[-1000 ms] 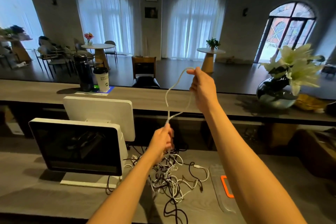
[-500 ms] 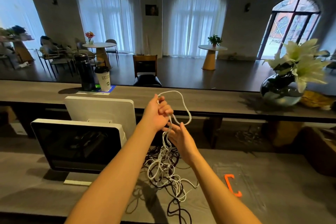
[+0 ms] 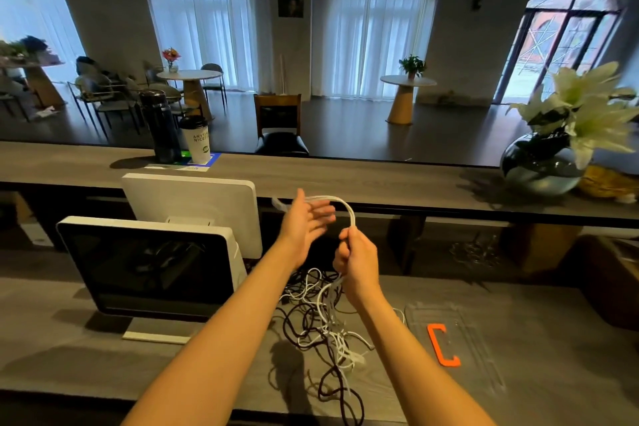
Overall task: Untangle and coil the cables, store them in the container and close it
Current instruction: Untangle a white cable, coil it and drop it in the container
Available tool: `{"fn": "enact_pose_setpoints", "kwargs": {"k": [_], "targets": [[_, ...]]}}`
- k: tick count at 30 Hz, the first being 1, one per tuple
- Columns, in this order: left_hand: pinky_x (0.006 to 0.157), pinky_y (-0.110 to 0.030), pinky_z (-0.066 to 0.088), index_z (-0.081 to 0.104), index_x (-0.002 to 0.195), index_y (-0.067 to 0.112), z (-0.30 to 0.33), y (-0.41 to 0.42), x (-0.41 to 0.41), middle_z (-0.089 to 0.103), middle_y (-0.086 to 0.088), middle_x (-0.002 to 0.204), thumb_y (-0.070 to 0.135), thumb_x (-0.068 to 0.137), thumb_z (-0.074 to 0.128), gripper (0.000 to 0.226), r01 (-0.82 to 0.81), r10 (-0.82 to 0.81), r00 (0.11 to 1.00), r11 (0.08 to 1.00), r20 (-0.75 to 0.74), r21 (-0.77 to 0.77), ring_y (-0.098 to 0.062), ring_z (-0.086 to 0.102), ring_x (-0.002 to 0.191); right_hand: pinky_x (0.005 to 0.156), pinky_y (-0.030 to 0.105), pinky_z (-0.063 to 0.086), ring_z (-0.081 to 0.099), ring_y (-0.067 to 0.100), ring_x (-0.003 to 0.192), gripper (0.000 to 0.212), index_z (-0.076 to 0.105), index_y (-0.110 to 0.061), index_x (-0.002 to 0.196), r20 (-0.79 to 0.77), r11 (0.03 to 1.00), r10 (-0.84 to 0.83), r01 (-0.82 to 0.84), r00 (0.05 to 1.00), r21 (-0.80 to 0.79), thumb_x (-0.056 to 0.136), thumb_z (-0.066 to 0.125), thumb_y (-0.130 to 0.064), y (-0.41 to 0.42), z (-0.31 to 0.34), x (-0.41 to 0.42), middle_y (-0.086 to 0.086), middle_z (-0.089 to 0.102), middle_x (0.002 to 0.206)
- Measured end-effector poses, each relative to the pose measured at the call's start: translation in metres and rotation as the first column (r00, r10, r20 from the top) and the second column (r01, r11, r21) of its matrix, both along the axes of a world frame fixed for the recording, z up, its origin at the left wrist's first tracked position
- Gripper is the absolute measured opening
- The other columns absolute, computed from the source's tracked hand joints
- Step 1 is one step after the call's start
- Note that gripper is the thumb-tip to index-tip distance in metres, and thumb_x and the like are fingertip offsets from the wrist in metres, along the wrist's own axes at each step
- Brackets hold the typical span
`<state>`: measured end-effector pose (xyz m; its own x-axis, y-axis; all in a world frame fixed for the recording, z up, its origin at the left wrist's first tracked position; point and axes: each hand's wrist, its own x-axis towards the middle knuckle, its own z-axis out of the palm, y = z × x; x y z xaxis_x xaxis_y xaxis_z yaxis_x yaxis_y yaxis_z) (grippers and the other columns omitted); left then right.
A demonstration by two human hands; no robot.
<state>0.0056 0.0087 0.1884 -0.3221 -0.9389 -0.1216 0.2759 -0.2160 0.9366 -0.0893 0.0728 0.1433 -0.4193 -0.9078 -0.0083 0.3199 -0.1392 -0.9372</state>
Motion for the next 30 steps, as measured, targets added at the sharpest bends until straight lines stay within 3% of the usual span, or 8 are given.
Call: {"fn": "enact_pose_setpoints", "kwargs": {"k": [5, 8, 11, 14, 19, 23, 27, 30], "targets": [[0.076, -0.027, 0.048, 0.067, 0.098, 0.009, -0.040, 0.032, -0.013, 0.068, -0.008, 0.087, 0.050, 0.106, 0.010, 0.070, 0.254, -0.225, 0.939, 0.963, 0.260, -0.083, -0.015, 0.064, 0.081, 0.042, 0.022, 0.022, 0.026, 0.008, 0.042, 0.037, 0.055, -0.014, 0.077, 0.097, 0.996, -0.010, 0.019, 0.995, -0.087, 0.107, 0.037, -0.023, -0.003, 0.015, -0.007, -0.006, 0.033, 0.048], [0.080, -0.028, 0.050, 0.070, 0.086, 0.021, -0.053, 0.043, -0.013, 0.071, 0.005, 0.080, 0.044, 0.108, 0.024, 0.056, 0.248, -0.173, 0.924, 0.950, 0.342, -0.191, -0.008, 0.066, 0.080, 0.046, 0.024, 0.030, 0.033, 0.011, 0.045, 0.034, 0.055, -0.014, 0.078, 0.165, 0.993, -0.037, 0.054, 0.986, -0.103, 0.107, 0.039, -0.023, -0.005, 0.022, -0.017, -0.004, 0.034, 0.050], [0.062, -0.028, 0.038, 0.061, 0.070, 0.028, -0.060, 0.047, -0.011, 0.053, 0.015, 0.058, 0.040, 0.103, 0.046, 0.038, 0.278, -0.102, 0.892, 0.892, 0.440, -0.357, -0.001, 0.048, 0.058, 0.053, 0.024, 0.040, 0.041, 0.012, 0.050, 0.032, 0.058, -0.012, 0.083, 0.174, 0.990, -0.086, 0.103, 0.981, -0.093, 0.106, 0.041, -0.023, -0.006, 0.026, -0.027, -0.003, 0.038, 0.051], [0.058, -0.028, 0.032, 0.056, 0.062, 0.031, -0.065, 0.045, -0.009, 0.045, 0.013, 0.056, 0.027, 0.098, 0.058, 0.037, 0.283, -0.005, 0.854, 0.843, 0.521, -0.457, -0.004, 0.041, 0.055, 0.053, 0.024, 0.043, 0.043, 0.010, 0.048, 0.029, 0.062, -0.010, 0.086, 0.140, 0.993, -0.108, 0.114, 0.984, -0.036, 0.105, 0.043, -0.021, -0.006, 0.026, -0.034, -0.003, 0.042, 0.050], [0.054, -0.024, 0.033, 0.066, 0.072, 0.026, -0.069, 0.038, 0.002, 0.047, 0.011, 0.054, 0.023, 0.098, 0.059, 0.027, 0.310, -0.011, 0.822, 0.847, 0.569, -0.431, -0.001, 0.041, 0.049, 0.047, 0.025, 0.045, 0.049, 0.013, 0.047, 0.018, 0.062, -0.008, 0.092, 0.175, 0.989, -0.147, 0.140, 0.973, 0.050, 0.100, 0.047, -0.015, 0.004, 0.022, -0.044, 0.001, 0.050, 0.055], [0.055, -0.014, 0.040, 0.076, 0.085, 0.022, -0.076, 0.032, 0.018, 0.061, 0.010, 0.058, 0.021, 0.098, 0.062, 0.019, 0.226, 0.036, 0.844, 0.881, 0.535, -0.416, 0.003, 0.052, 0.052, 0.046, 0.028, 0.046, 0.045, 0.016, 0.043, 0.019, 0.058, -0.009, 0.094, 0.231, 0.974, -0.224, 0.214, 0.947, 0.068, 0.101, 0.043, -0.017, 0.006, 0.017, -0.056, 0.002, 0.042, 0.054], [0.056, -0.022, 0.043, 0.078, 0.085, 0.019, -0.086, 0.021, 0.027, 0.062, 0.004, 0.058, 0.021, 0.097, 0.063, 0.020, 0.132, 0.114, 0.838, 0.906, 0.533, -0.401, -0.009, 0.054, 0.054, 0.039, 0.023, 0.030, 0.029, 0.009, 0.042, 0.019, 0.058, -0.015, 0.090, 0.251, 0.950, -0.313, 0.300, 0.916, 0.093, 0.101, 0.042, -0.019, 0.003, 0.014, -0.071, -0.001, 0.033, 0.056], [0.053, -0.012, 0.040, 0.078, 0.088, 0.017, -0.090, 0.014, 0.032, 0.063, 0.001, 0.062, 0.018, 0.097, 0.063, 0.017, 0.016, 0.228, 0.818, 0.909, 0.529, -0.416, -0.001, 0.053, 0.053, 0.037, 0.021, 0.020, 0.023, 0.007, 0.043, 0.019, 0.057, -0.017, 0.090, 0.337, 0.934, -0.354, 0.352, 0.873, 0.068, 0.102, 0.044, -0.022, 0.003, 0.010, -0.087, -0.004, 0.029, 0.058]]}}
